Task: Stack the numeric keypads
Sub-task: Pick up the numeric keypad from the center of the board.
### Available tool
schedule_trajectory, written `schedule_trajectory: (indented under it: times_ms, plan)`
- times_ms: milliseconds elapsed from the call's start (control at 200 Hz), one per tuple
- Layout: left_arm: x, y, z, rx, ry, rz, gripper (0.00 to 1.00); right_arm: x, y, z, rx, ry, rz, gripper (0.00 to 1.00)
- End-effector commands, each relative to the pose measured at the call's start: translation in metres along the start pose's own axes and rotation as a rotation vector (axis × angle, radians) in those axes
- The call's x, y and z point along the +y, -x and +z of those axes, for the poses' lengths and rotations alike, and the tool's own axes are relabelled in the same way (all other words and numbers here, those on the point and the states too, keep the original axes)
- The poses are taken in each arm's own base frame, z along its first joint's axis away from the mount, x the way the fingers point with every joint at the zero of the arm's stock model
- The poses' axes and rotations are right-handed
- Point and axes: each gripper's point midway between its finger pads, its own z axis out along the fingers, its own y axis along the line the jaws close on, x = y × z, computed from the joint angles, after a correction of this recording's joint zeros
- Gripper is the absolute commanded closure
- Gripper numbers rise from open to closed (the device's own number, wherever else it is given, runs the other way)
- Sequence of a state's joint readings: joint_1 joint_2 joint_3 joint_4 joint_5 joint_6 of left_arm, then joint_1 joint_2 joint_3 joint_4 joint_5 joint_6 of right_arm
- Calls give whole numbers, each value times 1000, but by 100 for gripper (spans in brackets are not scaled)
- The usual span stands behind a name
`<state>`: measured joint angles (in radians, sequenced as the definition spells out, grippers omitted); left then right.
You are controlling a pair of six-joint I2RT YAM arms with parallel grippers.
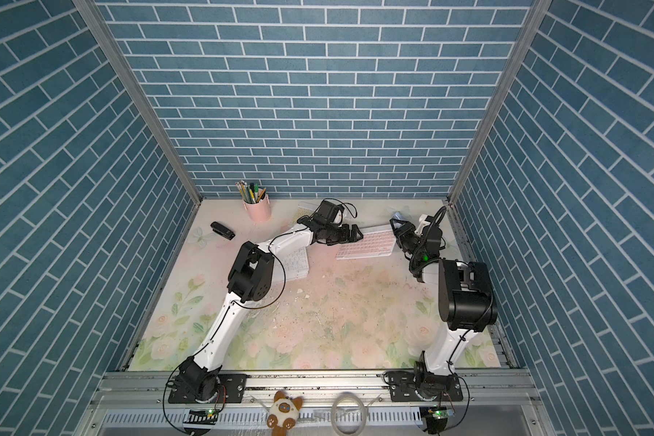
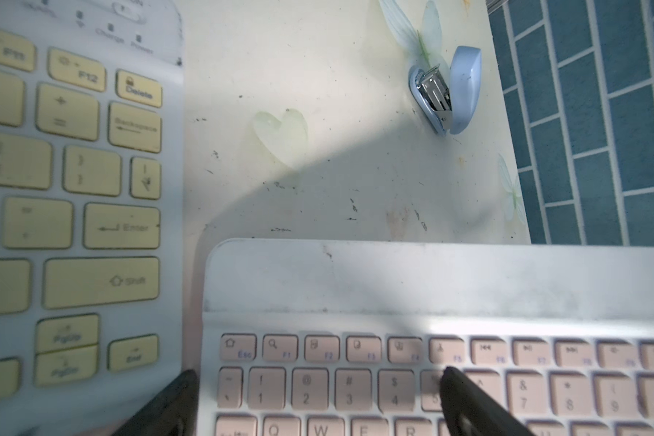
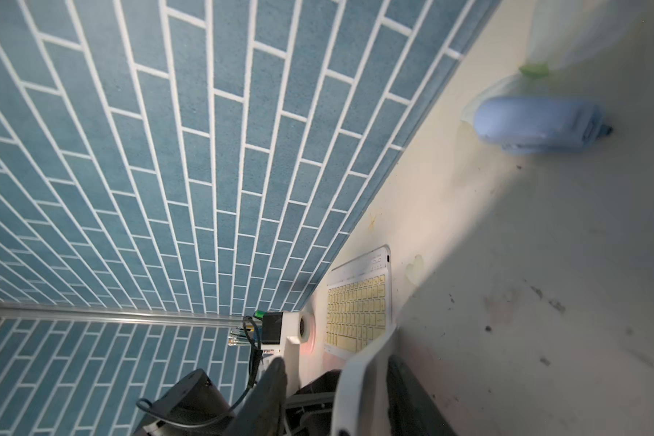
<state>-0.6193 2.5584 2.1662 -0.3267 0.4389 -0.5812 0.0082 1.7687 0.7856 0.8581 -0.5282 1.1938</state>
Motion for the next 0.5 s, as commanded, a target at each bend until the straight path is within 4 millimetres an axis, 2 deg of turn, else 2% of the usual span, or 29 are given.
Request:
schedule_trajectory:
  times_ms: [0, 115, 200, 240, 300, 405, 450, 495]
  plan:
    - [-9, -54, 15, 160, -27, -37, 0, -3, -23, -7, 68, -95, -45, 75]
    - [-19, -50, 10, 154, -53, -46, 1, -2, -22, -21, 98, -166, -95, 91]
    - [-41, -40, -5, 130, -106, -54, 0, 1, -22, -32, 132, -207, -138, 100]
    - [-54, -33, -16, 115, -140, -61, 0, 7, -21, -38, 146, -201, -154, 100]
    - [-74, -23, -37, 90, -182, -68, 0, 18, -19, -45, 168, -170, -170, 100]
    - [-118, 1, -91, 16, -259, -36, 1, 52, -19, -53, 216, -63, -202, 100]
    - [-129, 11, -117, -16, -261, -10, 0, 70, -19, -56, 222, -9, -224, 100]
    - [-131, 17, -142, -36, -237, 9, 0, 87, -18, -59, 223, 37, -237, 100]
